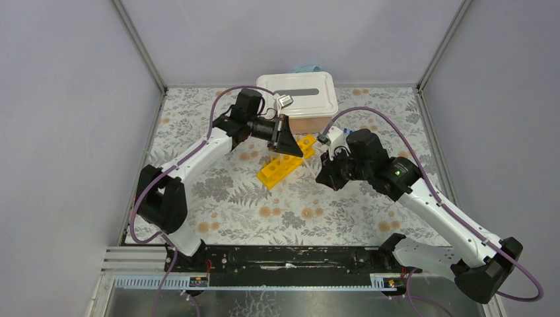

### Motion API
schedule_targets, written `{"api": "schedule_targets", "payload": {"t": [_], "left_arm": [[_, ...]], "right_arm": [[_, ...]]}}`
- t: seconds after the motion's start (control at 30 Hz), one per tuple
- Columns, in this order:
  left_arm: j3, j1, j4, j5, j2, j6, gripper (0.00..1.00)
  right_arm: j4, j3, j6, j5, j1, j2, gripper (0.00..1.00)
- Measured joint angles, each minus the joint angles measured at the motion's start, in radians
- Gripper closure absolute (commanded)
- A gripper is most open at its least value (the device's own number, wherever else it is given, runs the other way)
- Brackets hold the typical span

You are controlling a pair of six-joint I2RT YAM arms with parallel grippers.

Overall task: Organize the chemistry lab equipment
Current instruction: Pick up the test tube at the center of the board.

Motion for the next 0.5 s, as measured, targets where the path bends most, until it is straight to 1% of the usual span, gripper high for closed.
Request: {"api": "schedule_targets", "payload": {"t": [0.23, 0.4, 0.5], "left_arm": [[-0.006, 0.01, 0.024, 0.0, -0.013, -0.018, 0.83], [-0.005, 0.027, 0.015, -0.024, -0.035, -0.007, 0.83], [0.011, 0.03, -0.032, -0.066, -0.04, 0.029, 0.83]], "right_arm": [[0.011, -0.001, -0.006, 0.001, 0.0, 0.0, 0.7], [0.011, -0.003, -0.009, 0.003, 0.0, 0.0, 0.62], [0.011, -0.003, -0.01, 0.009, 0.0, 0.0, 0.6]]}}
